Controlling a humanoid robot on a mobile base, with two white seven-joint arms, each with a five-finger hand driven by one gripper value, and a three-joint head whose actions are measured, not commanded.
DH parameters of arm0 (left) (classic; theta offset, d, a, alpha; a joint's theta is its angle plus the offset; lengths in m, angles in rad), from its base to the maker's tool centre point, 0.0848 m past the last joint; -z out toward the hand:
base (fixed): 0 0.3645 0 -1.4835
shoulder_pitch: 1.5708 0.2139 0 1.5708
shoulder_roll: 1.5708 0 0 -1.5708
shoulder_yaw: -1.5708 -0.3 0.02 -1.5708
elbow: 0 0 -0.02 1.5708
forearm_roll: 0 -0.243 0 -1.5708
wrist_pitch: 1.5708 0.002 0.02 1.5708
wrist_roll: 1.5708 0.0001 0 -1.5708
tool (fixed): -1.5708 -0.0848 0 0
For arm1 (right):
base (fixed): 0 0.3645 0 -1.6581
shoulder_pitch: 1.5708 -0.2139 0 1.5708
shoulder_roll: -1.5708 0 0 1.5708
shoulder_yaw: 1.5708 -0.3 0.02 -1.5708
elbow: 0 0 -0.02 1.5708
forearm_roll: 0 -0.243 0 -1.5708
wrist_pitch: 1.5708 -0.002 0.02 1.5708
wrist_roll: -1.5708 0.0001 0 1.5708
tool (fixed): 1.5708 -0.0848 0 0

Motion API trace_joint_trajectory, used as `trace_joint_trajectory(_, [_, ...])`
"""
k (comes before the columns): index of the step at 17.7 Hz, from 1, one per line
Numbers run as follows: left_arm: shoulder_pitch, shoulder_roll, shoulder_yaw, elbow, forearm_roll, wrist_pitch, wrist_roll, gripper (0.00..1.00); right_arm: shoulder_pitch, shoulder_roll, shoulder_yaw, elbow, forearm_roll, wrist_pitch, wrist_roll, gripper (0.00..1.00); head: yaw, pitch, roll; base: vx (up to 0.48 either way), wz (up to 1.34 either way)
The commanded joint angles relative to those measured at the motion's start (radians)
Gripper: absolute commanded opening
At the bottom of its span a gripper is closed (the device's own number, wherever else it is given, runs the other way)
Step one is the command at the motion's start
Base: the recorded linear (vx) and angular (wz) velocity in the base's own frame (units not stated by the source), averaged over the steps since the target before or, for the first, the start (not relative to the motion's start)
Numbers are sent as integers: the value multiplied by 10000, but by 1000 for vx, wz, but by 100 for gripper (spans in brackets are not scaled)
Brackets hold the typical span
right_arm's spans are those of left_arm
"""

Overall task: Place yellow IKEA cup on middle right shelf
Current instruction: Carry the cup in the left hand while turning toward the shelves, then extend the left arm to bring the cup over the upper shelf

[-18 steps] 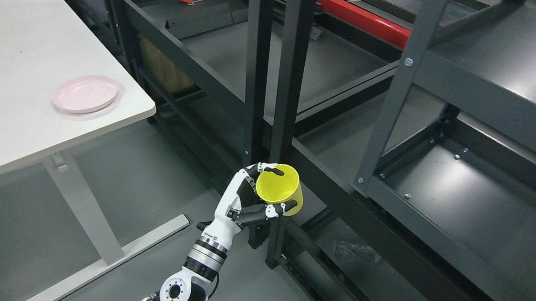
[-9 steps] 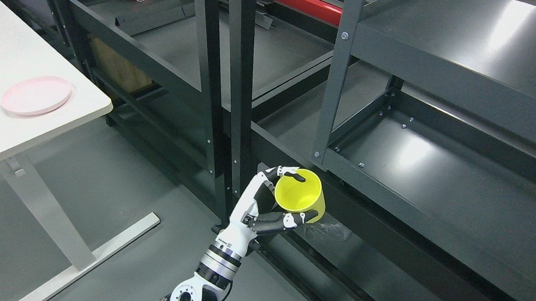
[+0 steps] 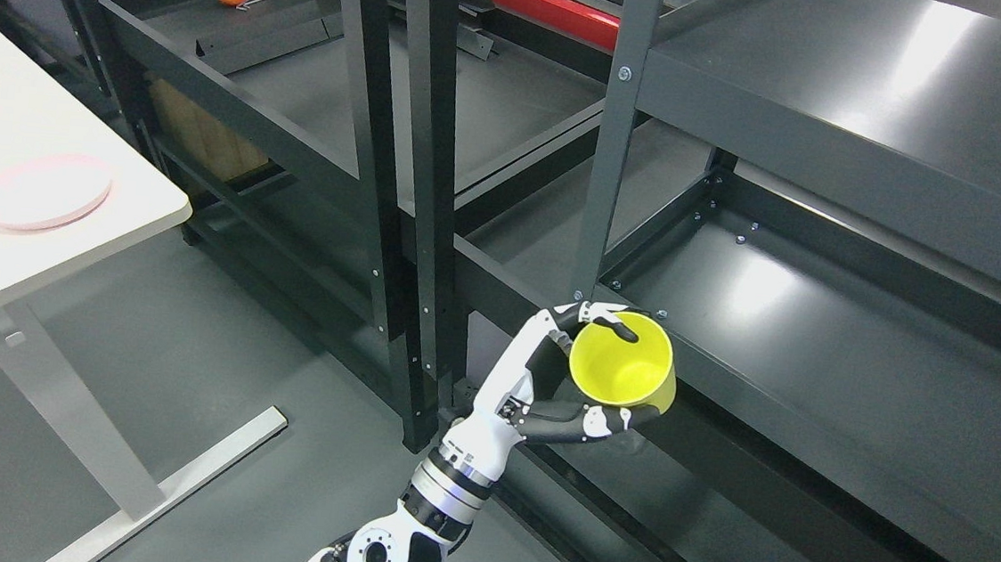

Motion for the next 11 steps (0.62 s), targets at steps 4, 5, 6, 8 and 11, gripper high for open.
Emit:
trace_joint_trajectory(4, [-677,174,-2190,-1035,-360,-471,0,1,64,-175,0,-2,0,40,-7,99,0,0,0,-31,-184])
trace_joint_trajectory(5, [-891,174,-2190,-1096,-360,-532,0,1,64,-175,0,-2,0,40,-7,99,0,0,0,-42,-382])
trace_joint_trajectory(6, [-1106,174,-2190,-1188,-360,-533,0,1,64,-175,0,-2,0,40,-7,99,0,0,0,-42,-382])
trace_joint_trajectory(8, [-1505,174,-2190,-1387,-360,-533,30,1,64,-175,0,-2,0,40,-7,99,0,0,0,-6,-504])
trace_joint_trajectory(11, [-1828,174,-2190,-1587,-360,-548,31,1,64,-175,0,-2,0,40,-7,99,0,0,0,26,-503])
